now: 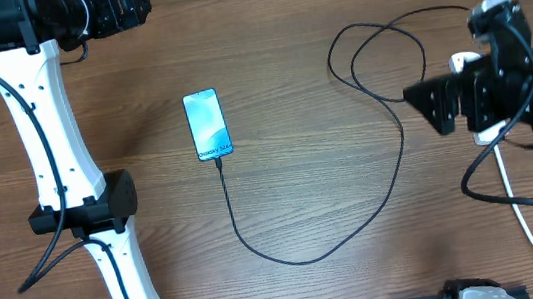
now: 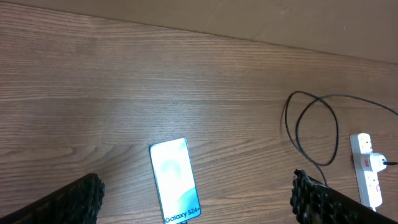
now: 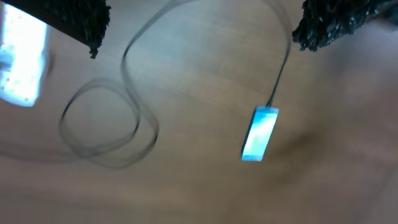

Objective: Plug charger to phone and switch on socket

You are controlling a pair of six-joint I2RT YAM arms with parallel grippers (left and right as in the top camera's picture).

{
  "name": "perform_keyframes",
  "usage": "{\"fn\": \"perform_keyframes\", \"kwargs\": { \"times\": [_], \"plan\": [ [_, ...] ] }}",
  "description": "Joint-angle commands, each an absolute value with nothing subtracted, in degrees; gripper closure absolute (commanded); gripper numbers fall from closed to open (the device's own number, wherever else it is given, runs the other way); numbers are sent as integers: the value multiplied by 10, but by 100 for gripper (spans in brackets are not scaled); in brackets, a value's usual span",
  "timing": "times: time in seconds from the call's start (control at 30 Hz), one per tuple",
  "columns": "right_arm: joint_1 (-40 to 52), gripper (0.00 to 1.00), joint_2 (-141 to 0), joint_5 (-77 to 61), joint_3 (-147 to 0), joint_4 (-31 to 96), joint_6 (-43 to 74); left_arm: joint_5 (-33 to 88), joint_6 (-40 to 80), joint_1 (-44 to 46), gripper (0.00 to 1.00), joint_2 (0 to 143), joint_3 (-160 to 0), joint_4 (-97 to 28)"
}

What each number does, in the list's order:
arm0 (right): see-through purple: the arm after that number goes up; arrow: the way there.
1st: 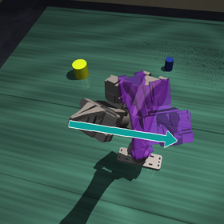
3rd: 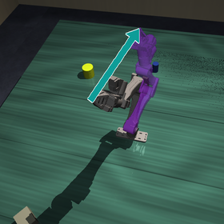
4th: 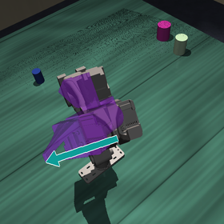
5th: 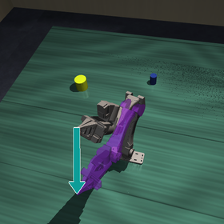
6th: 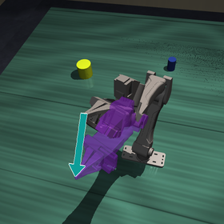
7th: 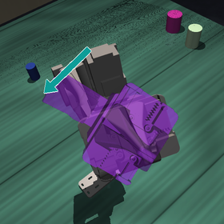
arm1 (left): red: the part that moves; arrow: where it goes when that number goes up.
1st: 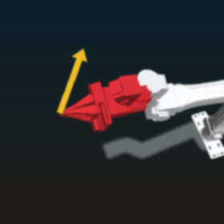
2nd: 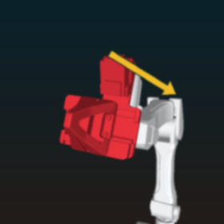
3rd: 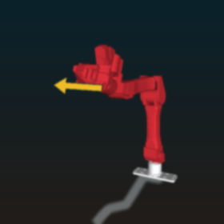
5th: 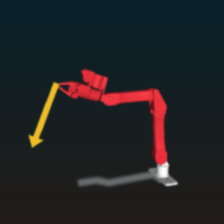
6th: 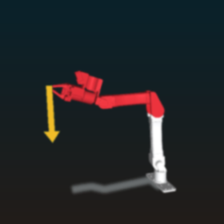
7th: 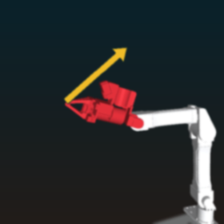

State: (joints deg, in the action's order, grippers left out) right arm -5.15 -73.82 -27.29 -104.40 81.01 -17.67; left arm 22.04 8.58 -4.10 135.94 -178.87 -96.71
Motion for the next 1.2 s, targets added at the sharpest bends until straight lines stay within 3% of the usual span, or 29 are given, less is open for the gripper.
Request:
{"fn": "perform_keyframes", "kwargs": {
  "times": [0.0,0.17,0.57,1.17],
  "plan": [
    [-48,0,-699,-252,-1011,744,-155,219,79,-37,0,1343,-1793,-968],
    [-48,0,-632,-179,-897,586,-56,219,79,-37,0,1343,-1793,-968],
    [-8,0,-411,-120,-520,223,-58,219,79,-37,1,1343,-1793,-968],
    [45,0,-194,-108,-218,69,-57,219,79,-37,1,1343,-1793,-968]
  ]
}}
